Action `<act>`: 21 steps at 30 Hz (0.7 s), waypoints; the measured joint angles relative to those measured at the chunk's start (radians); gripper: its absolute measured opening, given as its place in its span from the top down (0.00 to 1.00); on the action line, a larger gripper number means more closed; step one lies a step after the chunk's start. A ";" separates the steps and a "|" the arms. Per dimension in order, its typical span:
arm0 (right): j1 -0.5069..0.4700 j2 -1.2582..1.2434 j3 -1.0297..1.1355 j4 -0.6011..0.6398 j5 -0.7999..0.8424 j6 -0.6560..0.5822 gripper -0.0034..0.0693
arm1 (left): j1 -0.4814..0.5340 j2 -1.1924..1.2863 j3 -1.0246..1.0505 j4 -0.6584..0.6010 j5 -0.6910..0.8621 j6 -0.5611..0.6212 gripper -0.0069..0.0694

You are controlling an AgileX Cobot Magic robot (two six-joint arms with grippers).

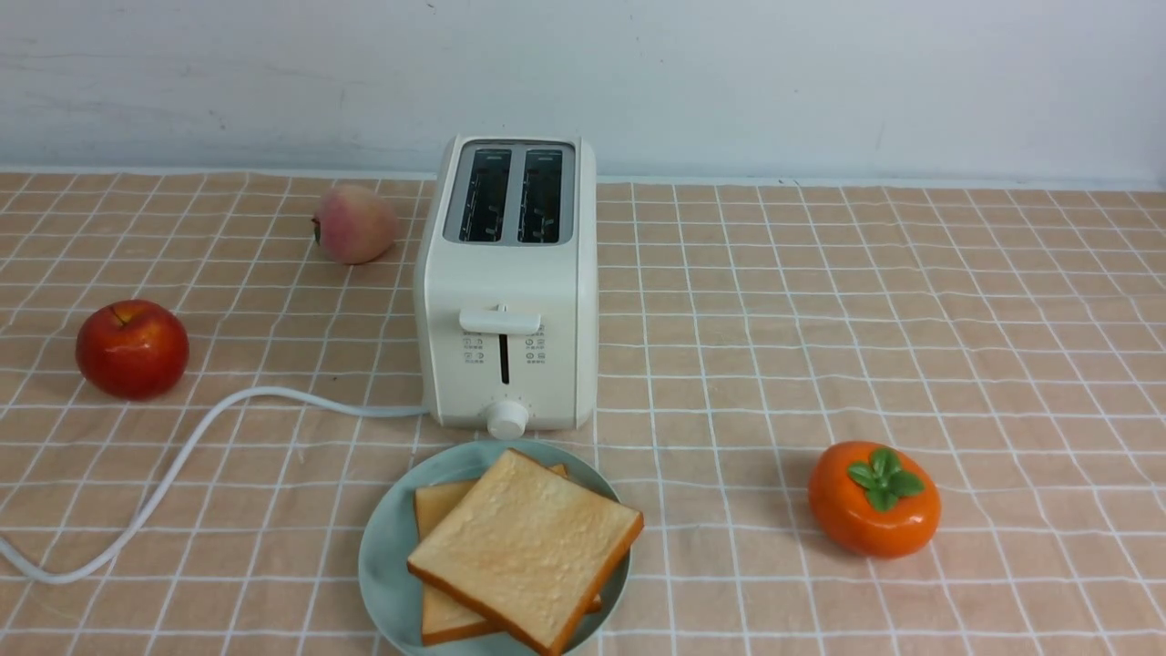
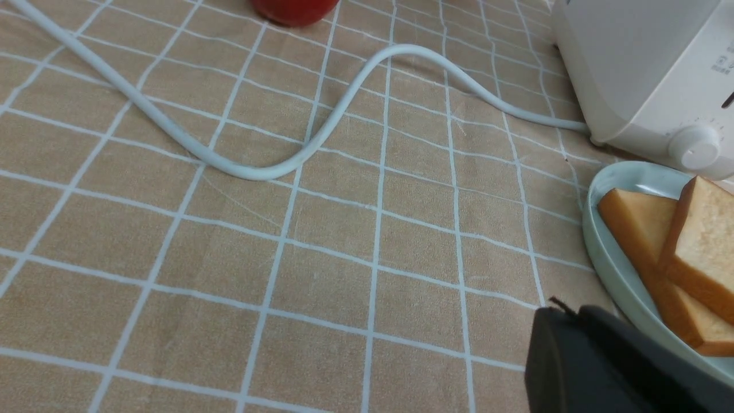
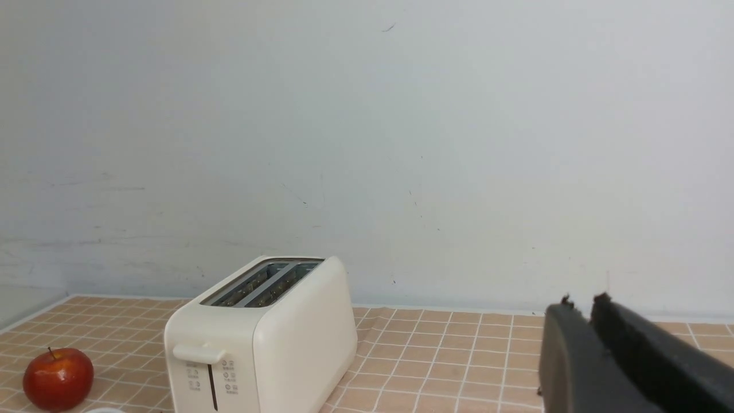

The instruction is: Take toasted bread from bread machine on light coffee tablecloth place on plate.

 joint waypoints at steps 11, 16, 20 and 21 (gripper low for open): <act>-0.142 -0.025 0.142 0.003 0.047 0.000 0.86 | 0.000 0.000 0.000 -0.003 0.001 0.000 0.89; -0.272 -0.057 0.311 0.003 0.061 0.000 0.85 | 0.000 0.000 0.000 -0.003 0.002 0.000 0.88; -0.333 -0.059 0.366 0.007 0.181 0.001 0.84 | 0.000 -0.001 0.000 -0.003 0.005 0.000 0.87; -0.335 -0.059 0.366 0.007 0.181 0.001 0.84 | 0.000 -0.001 0.000 -0.003 0.004 0.000 0.87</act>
